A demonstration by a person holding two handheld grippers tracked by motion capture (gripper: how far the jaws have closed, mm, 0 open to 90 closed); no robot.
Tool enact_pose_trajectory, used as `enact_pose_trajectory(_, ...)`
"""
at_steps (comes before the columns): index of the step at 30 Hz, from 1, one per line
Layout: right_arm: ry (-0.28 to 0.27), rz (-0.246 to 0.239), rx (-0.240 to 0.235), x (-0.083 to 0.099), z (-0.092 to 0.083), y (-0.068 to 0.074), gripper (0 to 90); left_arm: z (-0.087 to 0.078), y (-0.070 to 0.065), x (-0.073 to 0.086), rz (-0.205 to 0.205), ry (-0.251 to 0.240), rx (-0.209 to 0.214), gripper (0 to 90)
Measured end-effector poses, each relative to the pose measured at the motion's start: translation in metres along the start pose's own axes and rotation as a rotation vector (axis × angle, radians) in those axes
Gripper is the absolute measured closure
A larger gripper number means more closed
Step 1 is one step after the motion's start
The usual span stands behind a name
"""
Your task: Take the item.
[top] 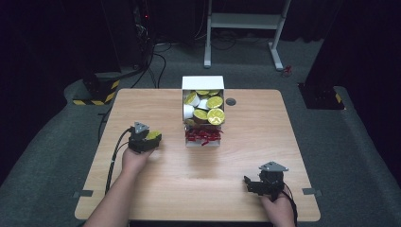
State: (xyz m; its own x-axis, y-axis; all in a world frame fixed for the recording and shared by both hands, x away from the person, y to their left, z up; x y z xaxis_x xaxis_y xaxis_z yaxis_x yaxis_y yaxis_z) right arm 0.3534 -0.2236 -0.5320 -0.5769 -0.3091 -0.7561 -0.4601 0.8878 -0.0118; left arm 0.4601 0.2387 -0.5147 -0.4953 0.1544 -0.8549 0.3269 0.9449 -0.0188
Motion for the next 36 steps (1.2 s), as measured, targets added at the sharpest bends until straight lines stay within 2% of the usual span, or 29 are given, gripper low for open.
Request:
enact_pose_trajectory(5, 0.0, 0.0, 0.0, 0.0, 0.0, 0.0, 8.3, 0.0, 0.001, 0.003, 0.008, 0.007, -0.006, 38.3)
enact_pose_trajectory(10, 0.0, 0.0, 0.0, 0.0, 0.0, 0.0, 8.4, -0.001, 0.002, 0.003, -0.005, 0.008, 0.001, 37.8)
enact_pose_trajectory(14, 0.0, 0.0, 0.0, 0.0, 0.0, 0.0, 8.4, -0.003, 0.003, 0.001, -0.005, 0.006, 0.019, 30.9)
enact_pose_trajectory(15, 0.0, 0.0, 0.0, 0.0, 0.0, 0.0, 8.4, -0.004, 0.003, 0.0, -0.028, 0.006, 0.042, 29.1)
enact_pose_trajectory(17, 0.0, -0.001, 0.0, 0.0, 0.0, 0.0, 8.4, -0.006, 0.003, -0.002, -0.025, 0.003, 0.053, 26.0)
enact_pose_trajectory(20, 0.0, 0.0, -0.001, 0.0, 0.0, 0.0, 8.4, -0.009, 0.005, -0.005, -0.045, -0.007, 0.07, 23.4)
enact_pose_trajectory(23, 0.001, 0.001, -0.001, 0.0, 0.0, 0.0, 8.4, -0.013, 0.005, -0.007, -0.056, -0.016, 0.087, 22.6)
enact_pose_trajectory(24, 0.001, 0.001, -0.001, 0.0, 0.0, 0.0, 8.4, -0.015, 0.004, -0.007, -0.04, -0.014, 0.09, 22.3)
enact_pose_trajectory(27, 0.0, 0.0, -0.001, 0.0, 0.0, 0.0, 8.4, -0.02, 0.004, -0.009, -0.056, -0.026, 0.102, 22.0)
enact_pose_trajectory(30, 0.001, 0.0, -0.001, 0.0, 0.0, 0.0, 8.4, -0.024, 0.004, -0.009, -0.048, -0.029, 0.106, 21.8)
enact_pose_trajectory(36, 0.002, 0.004, -0.001, 0.0, 0.0, 0.001, 8.4, -0.032, 0.004, -0.008, -0.064, -0.026, 0.127, 19.2)
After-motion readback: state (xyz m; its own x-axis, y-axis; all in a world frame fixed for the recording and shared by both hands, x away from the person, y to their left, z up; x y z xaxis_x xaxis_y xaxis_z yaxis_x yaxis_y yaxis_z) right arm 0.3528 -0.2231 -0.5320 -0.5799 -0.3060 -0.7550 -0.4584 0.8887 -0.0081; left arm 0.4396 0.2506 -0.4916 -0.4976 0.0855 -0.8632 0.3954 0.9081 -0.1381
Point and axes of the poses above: each handheld gripper's, and its own axes: z roughly forward along the jaws, x roughly out of its underside, y roughly to its left, the point moved 1 cm from there along z, roughly forward along the jaws, and after that the axes turned 5 degrees about -y, right-handed, at the moved point
